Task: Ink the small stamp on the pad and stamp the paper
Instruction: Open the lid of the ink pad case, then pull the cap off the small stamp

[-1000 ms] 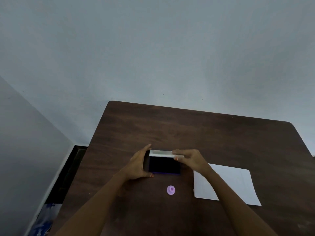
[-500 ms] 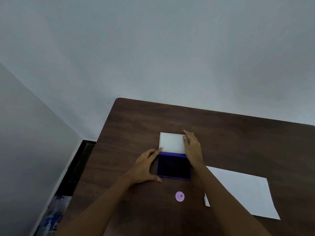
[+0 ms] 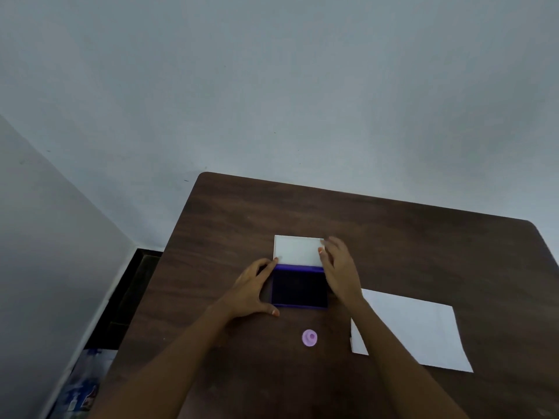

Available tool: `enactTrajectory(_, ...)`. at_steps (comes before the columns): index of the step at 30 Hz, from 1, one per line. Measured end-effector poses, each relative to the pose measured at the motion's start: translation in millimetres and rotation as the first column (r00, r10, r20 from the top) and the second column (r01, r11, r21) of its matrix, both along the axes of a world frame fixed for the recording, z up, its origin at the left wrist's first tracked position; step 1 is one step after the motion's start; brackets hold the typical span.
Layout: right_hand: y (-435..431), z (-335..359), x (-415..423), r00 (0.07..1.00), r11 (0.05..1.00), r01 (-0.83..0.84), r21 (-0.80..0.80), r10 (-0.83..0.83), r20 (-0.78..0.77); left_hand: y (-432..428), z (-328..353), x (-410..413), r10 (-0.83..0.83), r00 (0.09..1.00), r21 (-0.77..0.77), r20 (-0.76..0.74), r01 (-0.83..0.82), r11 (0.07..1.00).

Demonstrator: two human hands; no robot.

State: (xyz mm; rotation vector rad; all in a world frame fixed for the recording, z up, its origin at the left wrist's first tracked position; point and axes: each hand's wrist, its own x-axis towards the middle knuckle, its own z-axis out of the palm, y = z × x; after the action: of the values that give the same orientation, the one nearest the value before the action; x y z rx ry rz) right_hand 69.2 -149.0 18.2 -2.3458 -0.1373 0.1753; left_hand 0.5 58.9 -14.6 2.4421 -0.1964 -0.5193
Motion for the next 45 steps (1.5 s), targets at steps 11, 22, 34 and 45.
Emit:
enactTrajectory(11,-24.8,1.4,-133.0,0.956,0.954,-0.293,-0.069,0.291,-0.035,-31.4,13.6,-53.4,0.08,0.98,0.139,0.18,-0.106,0.985)
enactTrajectory(22,-16.9,-3.3,-135.5,0.968,0.977,-0.198,-0.081,0.181,-0.174,-74.3,11.3,-92.3,0.14,0.984,-0.058,0.114,-0.134,0.989)
enactTrajectory(34,-32.5,11.8,-128.4,0.781,0.735,0.425,0.528,-0.003,-0.624,-109.1,45.3,-86.7,0.548,0.827,-0.59,-0.127,-0.507,0.628)
enactTrajectory(45,-40.9,21.6,-121.7,0.604,0.245,0.746,0.619,0.144,-0.784,-106.2,58.3,-73.7,0.513,0.858,-0.619,-0.017,-0.412,0.669)
